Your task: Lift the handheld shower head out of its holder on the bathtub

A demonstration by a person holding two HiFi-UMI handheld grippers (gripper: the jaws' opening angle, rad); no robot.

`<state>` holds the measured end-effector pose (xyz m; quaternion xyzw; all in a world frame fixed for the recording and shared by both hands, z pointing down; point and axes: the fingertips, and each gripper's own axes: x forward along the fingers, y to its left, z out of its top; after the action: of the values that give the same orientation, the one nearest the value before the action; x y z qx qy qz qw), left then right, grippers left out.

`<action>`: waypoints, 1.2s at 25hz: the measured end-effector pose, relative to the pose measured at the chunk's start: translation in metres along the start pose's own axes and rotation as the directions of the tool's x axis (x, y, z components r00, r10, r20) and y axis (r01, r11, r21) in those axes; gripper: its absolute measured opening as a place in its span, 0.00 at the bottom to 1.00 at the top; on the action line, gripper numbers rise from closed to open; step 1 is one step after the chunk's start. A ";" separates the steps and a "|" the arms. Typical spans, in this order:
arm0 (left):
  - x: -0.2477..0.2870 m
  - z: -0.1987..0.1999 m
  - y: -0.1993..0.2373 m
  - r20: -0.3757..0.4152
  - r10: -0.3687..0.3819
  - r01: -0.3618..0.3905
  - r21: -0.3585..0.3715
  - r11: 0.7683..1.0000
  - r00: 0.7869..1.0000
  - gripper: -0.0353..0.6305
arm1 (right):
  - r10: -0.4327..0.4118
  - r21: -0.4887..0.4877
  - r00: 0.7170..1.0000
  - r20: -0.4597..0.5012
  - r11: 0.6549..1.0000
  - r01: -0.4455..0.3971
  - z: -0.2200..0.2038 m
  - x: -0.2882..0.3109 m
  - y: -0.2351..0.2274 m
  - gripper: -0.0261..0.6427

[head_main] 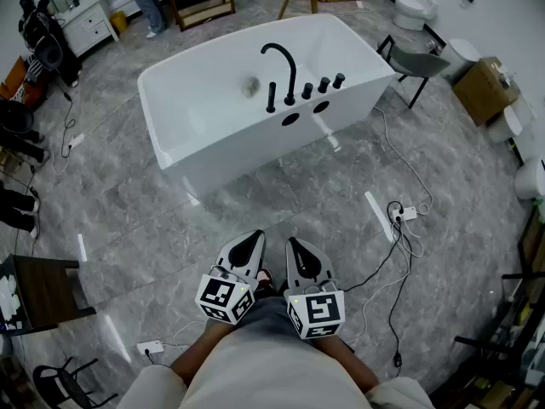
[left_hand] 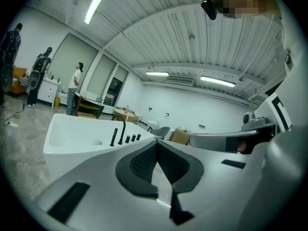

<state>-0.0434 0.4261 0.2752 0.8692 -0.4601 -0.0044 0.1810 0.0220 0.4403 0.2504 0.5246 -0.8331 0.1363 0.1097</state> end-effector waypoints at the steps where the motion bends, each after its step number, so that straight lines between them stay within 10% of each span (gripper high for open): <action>1: -0.004 0.000 0.002 0.004 -0.002 0.002 -0.001 1.000 1.000 0.06 | -0.003 -0.004 1.000 -0.002 1.000 0.003 -0.001 0.000 0.005 0.07; 30: -0.003 0.015 0.022 0.041 -0.007 0.009 -0.064 0.998 0.999 0.06 | 0.078 -0.026 0.997 -0.003 0.997 -0.078 0.013 0.022 0.028 0.07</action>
<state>-0.0652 0.4127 0.2679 0.8645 -0.4599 -0.0378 0.1994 -0.0134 0.4289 0.2424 0.4902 -0.8545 0.1302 0.1120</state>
